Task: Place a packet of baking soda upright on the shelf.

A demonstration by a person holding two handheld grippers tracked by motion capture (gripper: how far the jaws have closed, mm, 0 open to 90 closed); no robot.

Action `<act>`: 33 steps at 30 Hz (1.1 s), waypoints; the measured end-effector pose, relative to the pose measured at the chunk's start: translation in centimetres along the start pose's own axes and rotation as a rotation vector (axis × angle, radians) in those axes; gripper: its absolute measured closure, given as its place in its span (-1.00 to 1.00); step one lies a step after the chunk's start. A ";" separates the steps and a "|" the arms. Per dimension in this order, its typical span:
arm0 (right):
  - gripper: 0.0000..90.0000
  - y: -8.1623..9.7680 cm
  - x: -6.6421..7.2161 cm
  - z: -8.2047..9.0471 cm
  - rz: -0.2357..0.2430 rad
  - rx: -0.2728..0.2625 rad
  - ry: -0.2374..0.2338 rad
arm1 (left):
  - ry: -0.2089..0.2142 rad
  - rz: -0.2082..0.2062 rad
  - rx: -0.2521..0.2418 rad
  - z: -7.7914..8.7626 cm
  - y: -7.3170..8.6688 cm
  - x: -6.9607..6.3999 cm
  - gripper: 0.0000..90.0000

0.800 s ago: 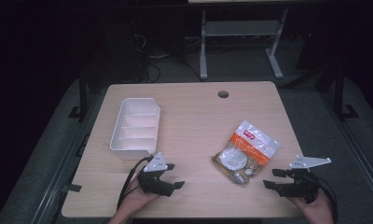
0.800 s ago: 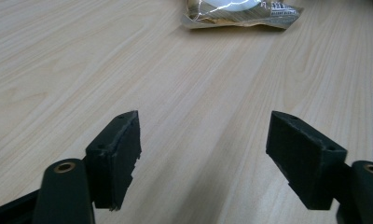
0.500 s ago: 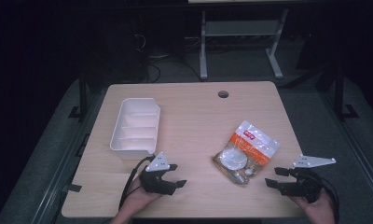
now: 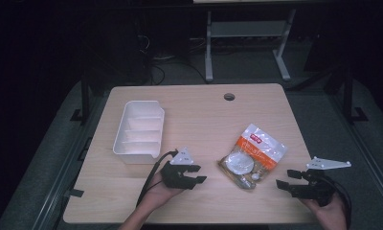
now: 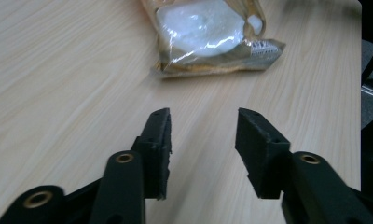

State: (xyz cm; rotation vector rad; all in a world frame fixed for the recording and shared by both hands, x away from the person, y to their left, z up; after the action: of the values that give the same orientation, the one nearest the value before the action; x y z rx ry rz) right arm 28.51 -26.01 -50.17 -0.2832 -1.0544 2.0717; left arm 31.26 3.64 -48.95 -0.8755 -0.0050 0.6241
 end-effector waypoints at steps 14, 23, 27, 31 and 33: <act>-0.41 -0.7 -2.3 -0.5 -0.078 -0.017 0.026 | 0.032 -0.085 0.077 -5.1 -3.8 -1.9 0.75; -0.42 -1.5 -3.5 -2.0 -0.130 -0.009 -0.010 | 0.020 -0.106 0.127 -7.7 -5.1 -2.0 0.82; -0.41 -1.9 -3.7 -3.1 -0.129 0.013 -0.023 | 0.010 -0.115 0.166 -8.9 -5.3 -1.8 0.82; -0.37 -2.2 -3.9 -4.1 -0.145 0.028 -0.035 | 0.018 -0.103 0.164 -9.3 -5.4 -1.9 0.86; -0.35 -2.3 -4.0 -4.4 -0.149 0.031 -0.039 | 0.022 -0.103 0.169 -9.3 -5.4 -1.8 0.86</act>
State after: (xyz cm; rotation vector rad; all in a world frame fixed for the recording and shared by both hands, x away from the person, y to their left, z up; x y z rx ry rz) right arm 34.62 -25.53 -51.76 -0.1443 -1.0345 1.9645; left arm 34.86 -6.51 -50.71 -0.7139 0.0223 0.5100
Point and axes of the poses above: each handheld gripper's, and its own axes: z roughly backward along the jaws, y roughly out of its underside, x roughly to its left, the point moved 9 cm from there along -z, roughly forward along the jaws, and after that the axes turned 10 degrees about z, right-handed, at the moved point
